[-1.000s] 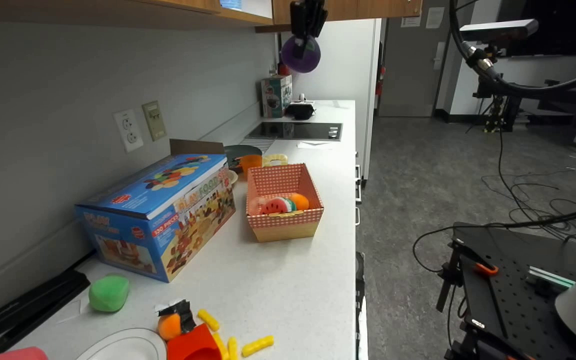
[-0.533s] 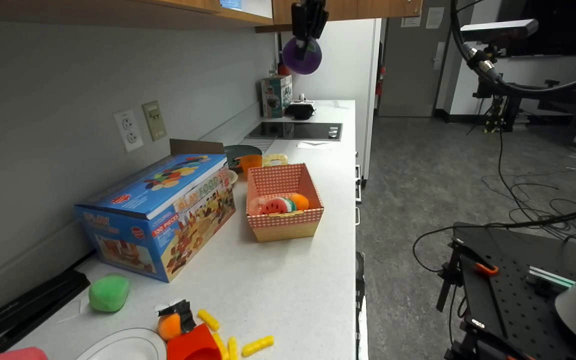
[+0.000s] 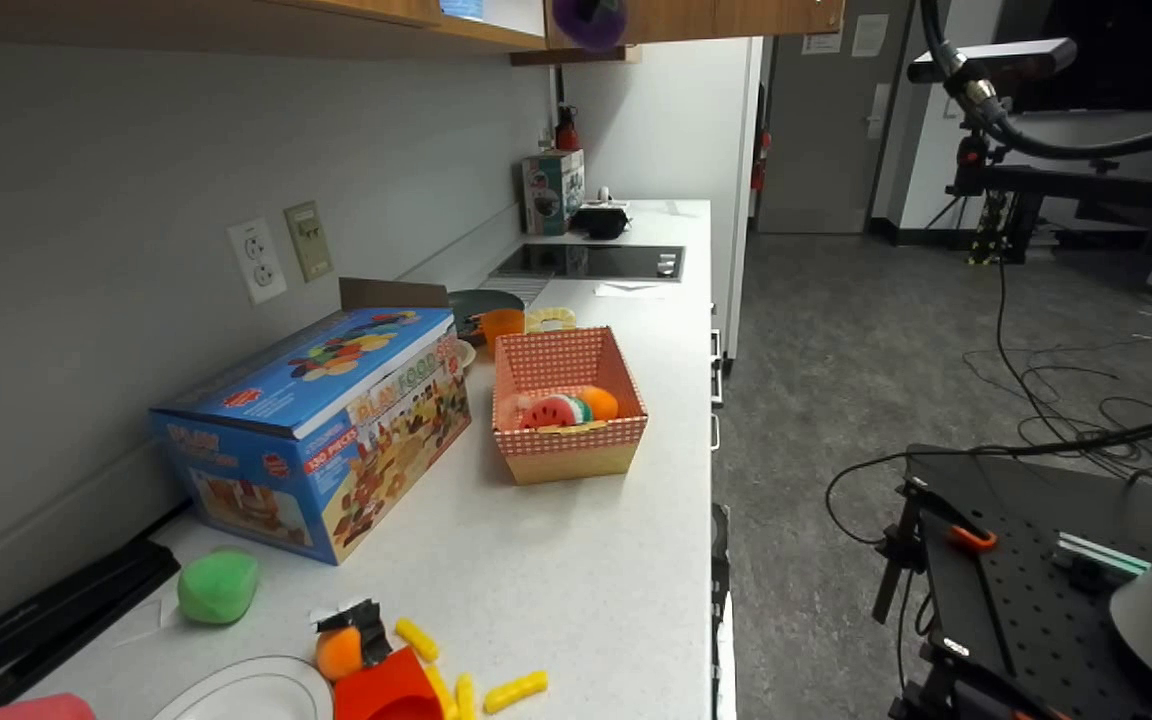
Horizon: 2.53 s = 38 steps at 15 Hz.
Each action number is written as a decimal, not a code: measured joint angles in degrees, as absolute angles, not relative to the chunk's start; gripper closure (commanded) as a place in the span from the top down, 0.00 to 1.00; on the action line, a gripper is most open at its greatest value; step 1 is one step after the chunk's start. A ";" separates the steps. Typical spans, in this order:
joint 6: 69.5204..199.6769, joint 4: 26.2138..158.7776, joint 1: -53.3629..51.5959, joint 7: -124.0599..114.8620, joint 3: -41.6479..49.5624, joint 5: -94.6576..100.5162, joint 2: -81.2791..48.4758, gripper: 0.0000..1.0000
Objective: Open the overhead cabinet door, pick up some plush toys from the basket and put them in the open cabinet, and then close the cabinet
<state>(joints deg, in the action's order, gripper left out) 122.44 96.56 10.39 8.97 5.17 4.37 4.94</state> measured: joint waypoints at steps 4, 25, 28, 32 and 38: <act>129.26 91.98 10.29 8.97 5.44 5.33 2.82 0.06; 138.91 63.45 9.39 10.29 3.86 -2.28 -21.87 0.99; 138.92 62.48 9.29 10.71 2.96 -2.29 -21.43 1.00; 138.92 62.93 9.30 10.76 2.57 -2.29 -19.95 1.00; 138.74 73.14 9.27 6.18 2.92 -0.13 -12.44 1.00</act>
<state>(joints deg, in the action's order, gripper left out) 138.74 73.14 9.27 6.18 2.92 -0.13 -12.44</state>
